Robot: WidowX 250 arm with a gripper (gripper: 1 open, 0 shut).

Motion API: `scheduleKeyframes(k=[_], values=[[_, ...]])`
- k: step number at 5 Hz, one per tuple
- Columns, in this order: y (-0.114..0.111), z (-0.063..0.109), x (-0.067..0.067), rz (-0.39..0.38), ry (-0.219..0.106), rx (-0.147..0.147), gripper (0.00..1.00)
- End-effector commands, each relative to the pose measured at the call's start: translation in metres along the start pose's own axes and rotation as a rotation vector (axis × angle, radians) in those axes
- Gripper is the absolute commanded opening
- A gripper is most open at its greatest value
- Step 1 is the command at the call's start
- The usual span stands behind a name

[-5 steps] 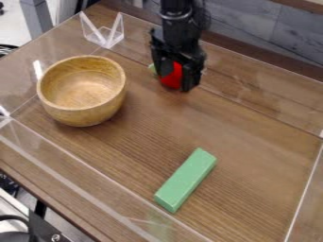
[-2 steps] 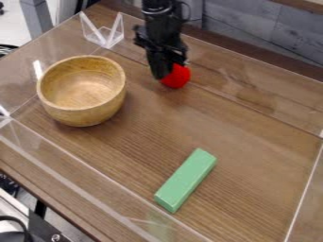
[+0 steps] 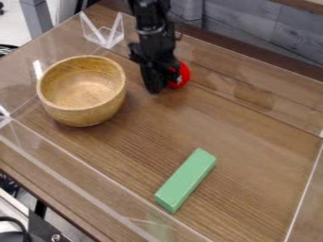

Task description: Move the red fruit to the right

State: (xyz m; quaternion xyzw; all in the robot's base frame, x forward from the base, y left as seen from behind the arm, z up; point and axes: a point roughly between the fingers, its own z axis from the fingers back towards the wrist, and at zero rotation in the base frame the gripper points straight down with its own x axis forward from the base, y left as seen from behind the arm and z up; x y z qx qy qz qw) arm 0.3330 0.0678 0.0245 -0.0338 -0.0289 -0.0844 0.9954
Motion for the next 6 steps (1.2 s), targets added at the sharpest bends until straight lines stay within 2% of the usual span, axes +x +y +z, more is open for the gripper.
scheduleKeyframes(k=[1,2,3,4,5,6], values=[[-0.006,0.017,0.007,-0.016,-0.039,0.007,1.00],[-0.011,0.026,0.005,-0.018,-0.048,0.000,0.00],[-0.020,0.032,0.004,-0.013,-0.054,-0.003,0.00],[-0.029,0.040,0.004,0.001,-0.054,-0.014,1.00],[-0.034,0.044,0.006,0.021,-0.055,-0.029,1.00],[-0.024,0.038,0.008,-0.012,-0.063,-0.035,0.00]])
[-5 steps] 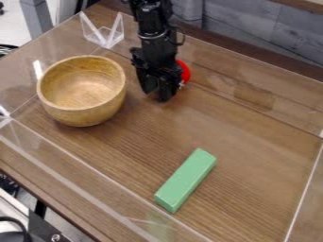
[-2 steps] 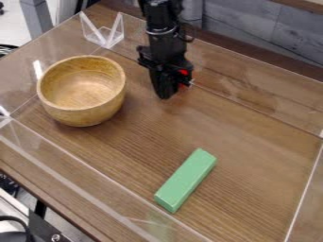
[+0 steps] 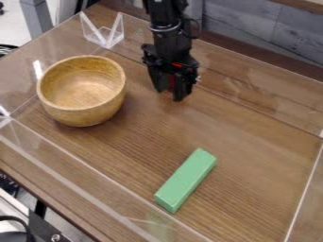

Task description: Move the red fruit to the right

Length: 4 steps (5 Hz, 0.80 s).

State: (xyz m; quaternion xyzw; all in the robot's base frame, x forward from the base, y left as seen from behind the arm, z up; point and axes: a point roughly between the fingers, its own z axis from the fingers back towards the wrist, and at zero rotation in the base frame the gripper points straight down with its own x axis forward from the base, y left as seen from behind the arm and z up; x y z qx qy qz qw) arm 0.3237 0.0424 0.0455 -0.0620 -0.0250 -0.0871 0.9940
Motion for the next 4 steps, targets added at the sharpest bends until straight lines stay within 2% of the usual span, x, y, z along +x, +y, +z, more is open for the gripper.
scheduleKeyframes(k=[1,2,3,4], values=[[0.014,0.012,0.013,-0.039,-0.070,0.021,0.00],[0.014,0.016,0.012,0.061,-0.075,0.020,1.00],[-0.002,0.024,0.011,-0.027,-0.080,0.017,0.00],[-0.027,0.049,0.012,-0.068,-0.113,0.024,0.00]])
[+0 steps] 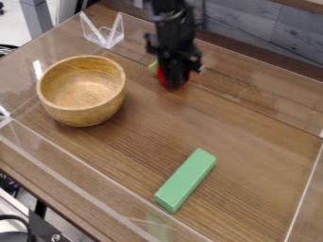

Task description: Move the red fruit to the right

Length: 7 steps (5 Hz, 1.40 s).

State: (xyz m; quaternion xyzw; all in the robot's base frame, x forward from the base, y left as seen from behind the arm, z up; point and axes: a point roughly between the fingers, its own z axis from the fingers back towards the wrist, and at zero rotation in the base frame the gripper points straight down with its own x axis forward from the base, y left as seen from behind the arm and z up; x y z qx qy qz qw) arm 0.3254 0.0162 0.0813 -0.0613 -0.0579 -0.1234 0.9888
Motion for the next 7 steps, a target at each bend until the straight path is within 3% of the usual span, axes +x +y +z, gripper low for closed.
scheduleKeyframes(k=[1,2,3,6,7], values=[[-0.041,0.033,0.009,-0.047,-0.070,0.009,0.00],[-0.088,0.030,0.013,-0.107,-0.062,-0.013,0.00],[-0.110,0.022,0.021,-0.118,-0.048,-0.024,0.00],[-0.034,0.039,0.015,0.062,-0.065,0.014,0.00],[-0.048,0.030,0.018,0.030,-0.055,0.006,0.00]])
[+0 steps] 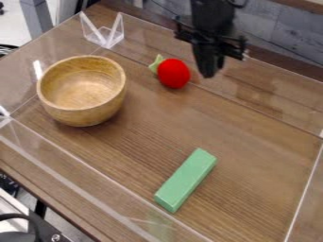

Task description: Move the red fruit to the right

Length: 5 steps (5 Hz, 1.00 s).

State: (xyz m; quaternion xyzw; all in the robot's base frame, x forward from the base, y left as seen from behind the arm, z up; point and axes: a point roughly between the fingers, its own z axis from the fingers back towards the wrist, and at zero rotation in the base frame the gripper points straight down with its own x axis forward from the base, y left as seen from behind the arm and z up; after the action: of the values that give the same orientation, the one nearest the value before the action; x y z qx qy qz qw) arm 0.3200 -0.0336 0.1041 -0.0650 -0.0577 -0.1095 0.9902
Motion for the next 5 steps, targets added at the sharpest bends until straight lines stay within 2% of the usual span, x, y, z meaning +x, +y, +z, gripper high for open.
scheduleKeyframes(k=[1,2,3,4,5], values=[[0.007,0.010,0.010,-0.018,-0.047,0.011,0.00],[0.025,0.007,0.009,0.041,-0.049,0.025,0.00],[0.017,0.000,0.009,0.065,-0.050,0.026,0.00],[-0.002,-0.003,0.007,0.027,-0.050,0.020,0.00],[-0.010,-0.009,0.006,0.011,-0.044,0.018,0.00]])
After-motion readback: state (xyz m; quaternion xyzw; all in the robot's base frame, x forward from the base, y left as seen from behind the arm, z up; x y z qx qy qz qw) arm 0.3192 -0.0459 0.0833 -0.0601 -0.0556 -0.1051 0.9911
